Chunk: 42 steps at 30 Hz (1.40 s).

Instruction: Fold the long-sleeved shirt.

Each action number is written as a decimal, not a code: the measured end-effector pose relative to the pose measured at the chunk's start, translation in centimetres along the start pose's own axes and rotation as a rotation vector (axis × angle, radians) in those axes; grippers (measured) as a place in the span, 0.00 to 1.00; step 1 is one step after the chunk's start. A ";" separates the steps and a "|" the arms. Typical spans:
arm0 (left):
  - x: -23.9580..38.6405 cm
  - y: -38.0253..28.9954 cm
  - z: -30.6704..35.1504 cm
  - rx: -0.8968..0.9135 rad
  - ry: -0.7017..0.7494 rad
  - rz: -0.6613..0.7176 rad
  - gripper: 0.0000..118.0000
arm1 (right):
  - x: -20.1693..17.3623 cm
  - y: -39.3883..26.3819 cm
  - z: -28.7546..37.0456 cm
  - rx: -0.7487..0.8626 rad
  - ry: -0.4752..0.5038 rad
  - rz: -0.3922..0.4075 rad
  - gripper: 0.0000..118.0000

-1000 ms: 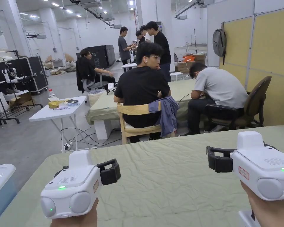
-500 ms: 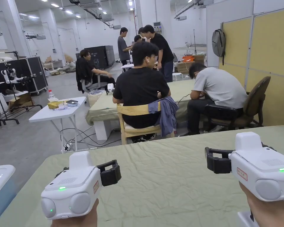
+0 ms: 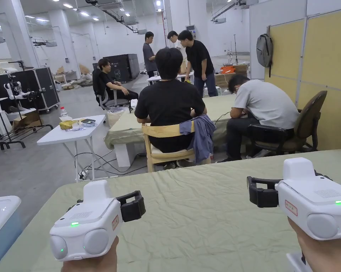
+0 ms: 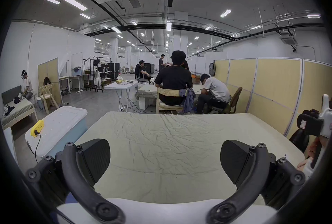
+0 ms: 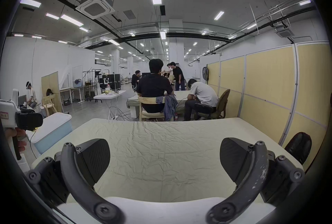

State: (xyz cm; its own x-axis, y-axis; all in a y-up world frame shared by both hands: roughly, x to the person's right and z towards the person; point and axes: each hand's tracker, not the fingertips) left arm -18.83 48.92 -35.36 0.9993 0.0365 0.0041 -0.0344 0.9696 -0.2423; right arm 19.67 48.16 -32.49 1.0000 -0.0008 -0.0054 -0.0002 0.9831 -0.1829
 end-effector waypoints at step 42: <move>-0.4 -0.3 0.1 -0.013 -0.020 0.034 1.00 | -0.5 -0.3 0.0 -0.007 0.005 0.009 1.00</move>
State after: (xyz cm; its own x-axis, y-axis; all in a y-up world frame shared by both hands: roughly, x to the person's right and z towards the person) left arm -19.27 48.61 -35.21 0.9971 0.0746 0.0146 -0.0684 0.9644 -0.2553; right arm 19.21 47.82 -32.43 0.9999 0.0070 -0.0116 -0.0091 0.9817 -0.1902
